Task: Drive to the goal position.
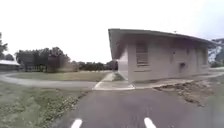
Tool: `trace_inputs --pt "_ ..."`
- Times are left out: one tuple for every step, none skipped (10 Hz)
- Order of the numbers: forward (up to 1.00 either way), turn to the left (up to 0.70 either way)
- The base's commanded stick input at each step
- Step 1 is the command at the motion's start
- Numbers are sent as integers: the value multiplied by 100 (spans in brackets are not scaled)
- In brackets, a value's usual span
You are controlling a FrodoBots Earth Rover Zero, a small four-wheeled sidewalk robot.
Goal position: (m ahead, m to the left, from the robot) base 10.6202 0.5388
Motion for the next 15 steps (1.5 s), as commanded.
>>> trace_inputs --pt "84 25" --pt "84 25" --pt "84 8" --pt "84 3" --pt "84 3" --pt "84 3" --pt "84 3" --pt "84 3" --pt "84 3" --pt "84 3" --pt "84 3" --pt "84 3" --pt "84 3" --pt "84 3" --pt "84 3"
